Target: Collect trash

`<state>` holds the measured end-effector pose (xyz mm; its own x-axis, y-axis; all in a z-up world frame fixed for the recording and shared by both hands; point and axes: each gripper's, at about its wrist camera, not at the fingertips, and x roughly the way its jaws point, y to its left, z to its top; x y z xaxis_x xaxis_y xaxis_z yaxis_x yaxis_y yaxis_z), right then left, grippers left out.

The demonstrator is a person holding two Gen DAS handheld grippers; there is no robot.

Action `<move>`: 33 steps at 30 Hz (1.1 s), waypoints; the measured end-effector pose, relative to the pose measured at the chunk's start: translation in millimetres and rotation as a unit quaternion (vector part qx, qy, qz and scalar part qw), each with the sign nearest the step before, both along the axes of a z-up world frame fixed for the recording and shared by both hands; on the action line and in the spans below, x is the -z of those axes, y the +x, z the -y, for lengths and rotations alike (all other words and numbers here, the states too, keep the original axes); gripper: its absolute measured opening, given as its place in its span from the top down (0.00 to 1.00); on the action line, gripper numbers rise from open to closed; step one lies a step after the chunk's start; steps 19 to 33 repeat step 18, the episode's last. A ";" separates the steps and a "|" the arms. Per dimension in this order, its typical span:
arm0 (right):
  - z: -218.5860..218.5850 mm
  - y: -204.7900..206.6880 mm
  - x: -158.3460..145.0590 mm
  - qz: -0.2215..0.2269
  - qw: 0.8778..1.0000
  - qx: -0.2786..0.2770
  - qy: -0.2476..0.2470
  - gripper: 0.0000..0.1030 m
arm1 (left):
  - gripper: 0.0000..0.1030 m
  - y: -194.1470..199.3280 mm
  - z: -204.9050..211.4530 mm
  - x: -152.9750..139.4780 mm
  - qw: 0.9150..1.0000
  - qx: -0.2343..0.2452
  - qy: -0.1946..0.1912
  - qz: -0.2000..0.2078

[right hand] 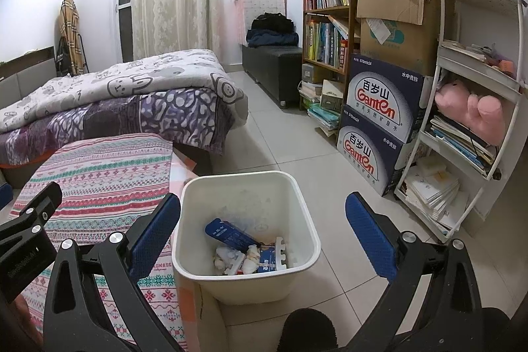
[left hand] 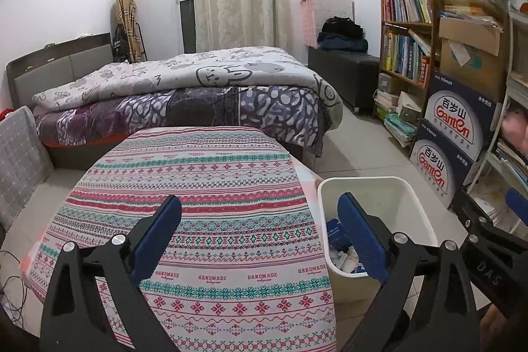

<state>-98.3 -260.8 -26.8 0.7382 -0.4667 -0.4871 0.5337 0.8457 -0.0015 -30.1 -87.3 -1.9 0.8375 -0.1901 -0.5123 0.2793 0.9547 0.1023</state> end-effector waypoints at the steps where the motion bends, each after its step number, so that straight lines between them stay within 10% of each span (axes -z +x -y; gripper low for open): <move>1: 0.1 0.0 0.1 0.000 1.000 0.000 0.000 0.07 | 0.11 -0.3 0.6 -0.1 1.000 0.002 0.000 0.000; 33: 1.5 0.0 -0.5 0.000 1.000 -0.001 0.000 0.07 | 0.10 1.1 3.9 3.0 1.000 0.010 0.002 -0.013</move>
